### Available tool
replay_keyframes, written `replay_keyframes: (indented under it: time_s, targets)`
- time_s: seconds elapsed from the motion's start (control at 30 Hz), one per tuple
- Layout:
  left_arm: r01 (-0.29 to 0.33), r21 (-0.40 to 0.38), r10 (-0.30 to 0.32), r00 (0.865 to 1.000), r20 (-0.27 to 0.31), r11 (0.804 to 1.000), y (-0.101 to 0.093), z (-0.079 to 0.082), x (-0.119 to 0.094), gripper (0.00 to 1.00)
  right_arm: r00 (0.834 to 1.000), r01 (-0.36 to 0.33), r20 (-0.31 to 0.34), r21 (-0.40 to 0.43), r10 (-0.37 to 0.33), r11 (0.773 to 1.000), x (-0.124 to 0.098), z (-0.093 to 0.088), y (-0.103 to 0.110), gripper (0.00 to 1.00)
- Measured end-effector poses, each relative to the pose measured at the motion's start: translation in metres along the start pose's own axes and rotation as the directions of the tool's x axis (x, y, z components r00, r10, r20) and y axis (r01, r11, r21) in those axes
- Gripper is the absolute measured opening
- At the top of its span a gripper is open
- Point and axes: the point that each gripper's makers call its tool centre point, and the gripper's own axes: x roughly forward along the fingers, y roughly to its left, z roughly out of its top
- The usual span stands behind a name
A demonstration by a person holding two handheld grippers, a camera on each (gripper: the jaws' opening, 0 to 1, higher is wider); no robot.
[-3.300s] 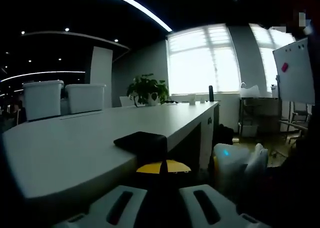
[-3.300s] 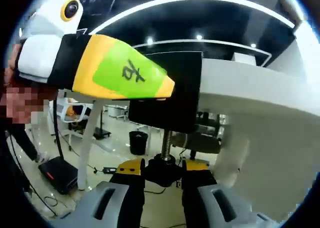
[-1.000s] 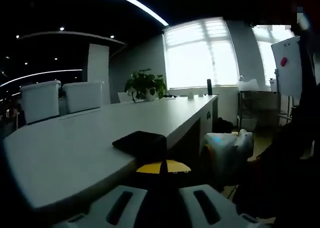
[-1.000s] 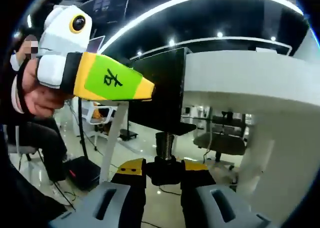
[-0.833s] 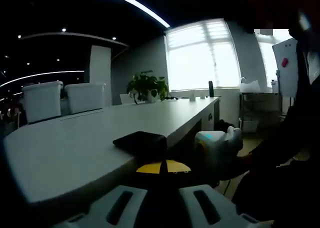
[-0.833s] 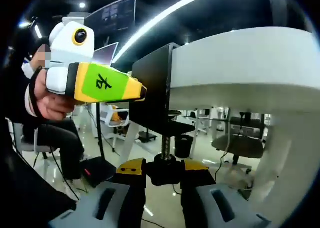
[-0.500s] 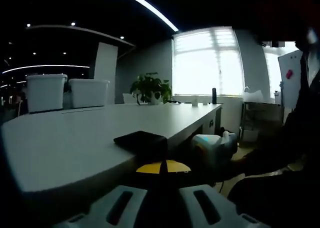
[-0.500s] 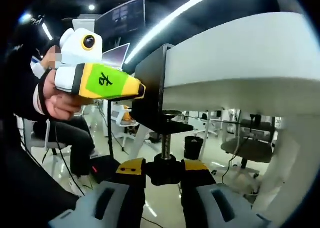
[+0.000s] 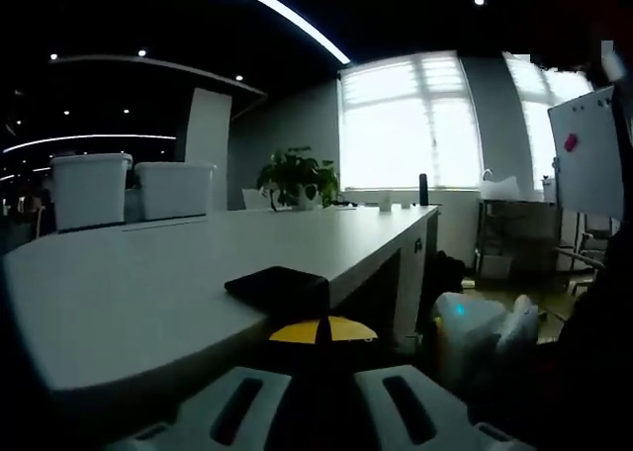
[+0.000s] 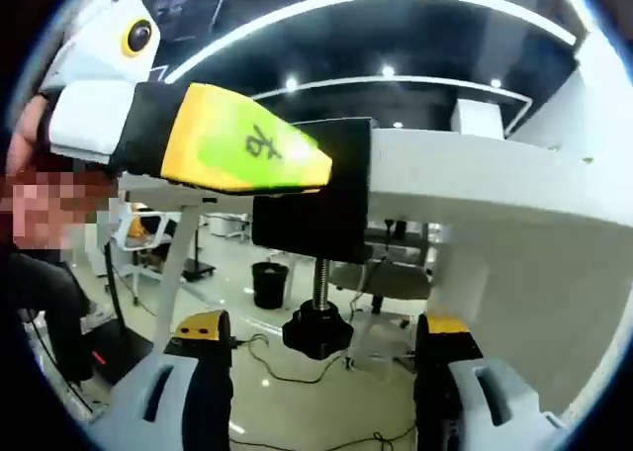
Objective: Clamp the fixed fixture on the desktop, loosen the retaining clip, secure it to the edge of the desk, and tighten the retaining clip.
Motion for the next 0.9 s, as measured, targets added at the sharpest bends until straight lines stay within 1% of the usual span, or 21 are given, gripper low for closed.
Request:
replay_keyframes:
  time_s: [0.03, 0.07, 0.13, 0.17, 0.23, 0.33, 0.37, 0.4, 0.43, 0.53, 0.57, 0.63, 0.73, 0.77, 0.83, 0.87, 0.9]
  targets:
    - [0.002, -0.005, -0.002, 1.000, 0.003, 1.000, 0.000, 0.000, 0.000, 0.01, 1.000, 0.027, 0.001, 0.012, -0.027, 1.000, -0.001, 0.001, -0.001, 0.65]
    - [0.004, -0.005, -0.004, 1.000, 0.006, 1.000, -0.001, 0.001, 0.000, 0.01, 0.998, 0.064, -0.006, 0.055, -0.064, 0.996, -0.001, 0.001, -0.002, 0.64]
    - [0.007, -0.013, -0.006, 1.000, 0.012, 1.000, -0.002, 0.001, 0.000, 0.01, 0.996, 0.092, -0.023, 0.108, -0.090, 0.990, -0.002, 0.001, 0.001, 0.57]
    - [0.008, -0.015, -0.008, 1.000, 0.013, 1.000, -0.002, 0.002, -0.001, 0.01, 0.996, 0.092, -0.023, 0.089, -0.090, 0.992, -0.004, 0.002, 0.006, 0.54]
    - [0.017, -0.013, -0.017, 1.000, 0.014, 1.000, -0.002, 0.002, -0.001, 0.01, 0.994, 0.108, -0.026, 0.061, -0.107, 0.992, -0.006, 0.002, 0.011, 0.54]
    - [0.027, -0.016, -0.027, 0.999, 0.020, 1.000, -0.002, 0.003, -0.002, 0.01, 0.994, 0.109, -0.036, 0.077, -0.107, 0.991, -0.002, -0.001, 0.015, 0.58]
    - [0.029, -0.016, -0.028, 0.999, 0.021, 0.999, -0.002, 0.003, -0.002, 0.01, 0.993, 0.115, -0.038, 0.073, -0.113, 0.991, -0.001, -0.001, 0.015, 0.59]
    - [0.032, -0.021, -0.031, 0.999, 0.025, 0.999, -0.002, 0.003, -0.002, 0.01, 0.992, 0.119, -0.049, 0.051, -0.116, 0.992, 0.002, -0.003, 0.013, 0.59]
    - [0.033, -0.027, -0.033, 0.999, 0.028, 0.999, -0.002, 0.003, -0.002, 0.01, 0.992, 0.119, -0.046, 0.050, -0.117, 0.992, 0.005, -0.002, 0.013, 0.58]
    - [0.036, -0.033, -0.035, 0.999, 0.034, 0.999, -0.001, 0.003, -0.001, 0.01, 0.989, 0.141, -0.056, 0.050, -0.138, 0.989, 0.008, -0.003, 0.005, 0.48]
    - [0.035, -0.031, -0.034, 0.999, 0.036, 0.999, -0.001, 0.003, -0.001, 0.01, 0.988, 0.149, -0.055, 0.050, -0.146, 0.988, 0.008, -0.002, 0.004, 0.46]
    - [0.034, -0.027, -0.033, 0.999, 0.037, 0.999, -0.001, 0.003, -0.002, 0.01, 0.986, 0.157, -0.061, 0.031, -0.155, 0.987, 0.009, -0.002, 0.003, 0.45]
    - [0.034, -0.028, -0.033, 0.999, 0.040, 0.999, 0.000, 0.004, -0.004, 0.01, 0.986, 0.158, -0.065, 0.043, -0.155, 0.986, 0.009, -0.003, 0.003, 0.43]
    - [0.034, -0.027, -0.033, 0.999, 0.040, 0.999, 0.000, 0.004, -0.005, 0.01, 0.985, 0.161, -0.061, 0.044, -0.158, 0.986, 0.008, -0.003, 0.003, 0.41]
    - [0.034, -0.023, -0.034, 0.999, 0.039, 0.999, 0.000, 0.004, -0.005, 0.01, 0.986, 0.160, -0.054, 0.002, -0.160, 0.987, 0.010, -0.002, 0.004, 0.27]
    - [0.033, -0.020, -0.032, 0.999, 0.039, 0.999, 0.000, 0.004, -0.006, 0.01, 0.982, 0.178, -0.060, -0.041, -0.181, 0.983, 0.009, -0.004, 0.001, 0.26]
    - [0.032, -0.019, -0.032, 0.999, 0.037, 0.999, 0.000, 0.004, -0.006, 0.01, 0.985, 0.161, -0.050, -0.038, -0.163, 0.986, 0.011, -0.002, 0.003, 0.26]
